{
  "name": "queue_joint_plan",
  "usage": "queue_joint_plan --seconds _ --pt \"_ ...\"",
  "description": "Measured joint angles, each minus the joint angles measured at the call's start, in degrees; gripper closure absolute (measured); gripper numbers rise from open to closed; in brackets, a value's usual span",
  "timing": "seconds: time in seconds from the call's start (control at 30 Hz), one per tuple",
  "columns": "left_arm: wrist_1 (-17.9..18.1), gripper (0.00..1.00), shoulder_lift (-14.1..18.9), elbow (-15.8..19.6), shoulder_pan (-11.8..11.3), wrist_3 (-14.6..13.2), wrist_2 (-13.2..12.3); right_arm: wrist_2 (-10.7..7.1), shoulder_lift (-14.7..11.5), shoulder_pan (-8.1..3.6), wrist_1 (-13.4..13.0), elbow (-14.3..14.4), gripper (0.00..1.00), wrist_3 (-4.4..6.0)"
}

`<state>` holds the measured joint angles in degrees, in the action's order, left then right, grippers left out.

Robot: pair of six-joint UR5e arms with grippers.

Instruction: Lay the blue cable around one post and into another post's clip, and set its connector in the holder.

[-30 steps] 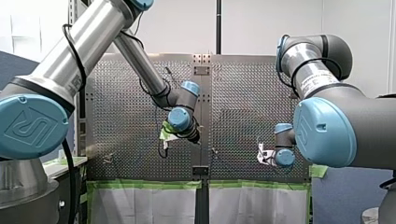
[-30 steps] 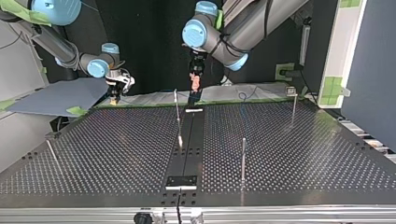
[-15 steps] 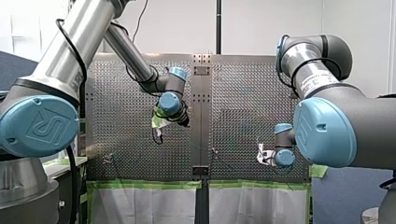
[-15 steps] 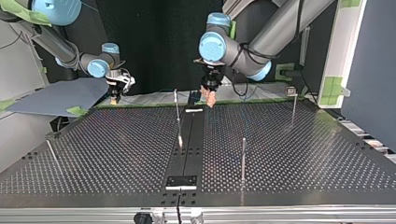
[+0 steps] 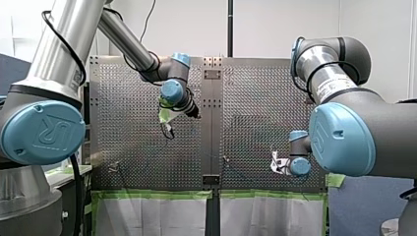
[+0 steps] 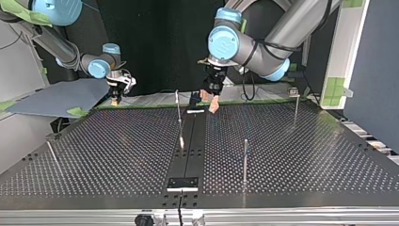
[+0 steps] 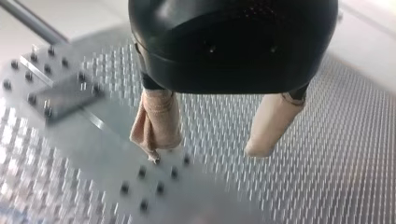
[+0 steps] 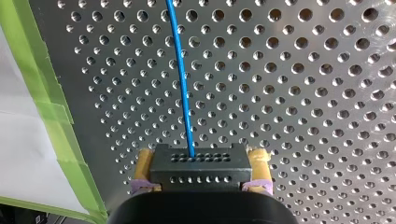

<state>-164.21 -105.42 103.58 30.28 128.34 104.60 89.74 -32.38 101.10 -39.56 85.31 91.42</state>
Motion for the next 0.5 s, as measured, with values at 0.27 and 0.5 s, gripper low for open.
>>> queue_joint_plan --seconds 0.27,0.5 --pt "-1.3 0.00 3.8 0.2 3.7 3.8 0.1 0.00 0.1 0.01 0.0 0.0 0.80 0.04" --pt "-4.0 0.00 6.9 0.3 6.6 6.9 3.0 0.00 0.1 0.01 0.0 0.0 0.80 0.08"
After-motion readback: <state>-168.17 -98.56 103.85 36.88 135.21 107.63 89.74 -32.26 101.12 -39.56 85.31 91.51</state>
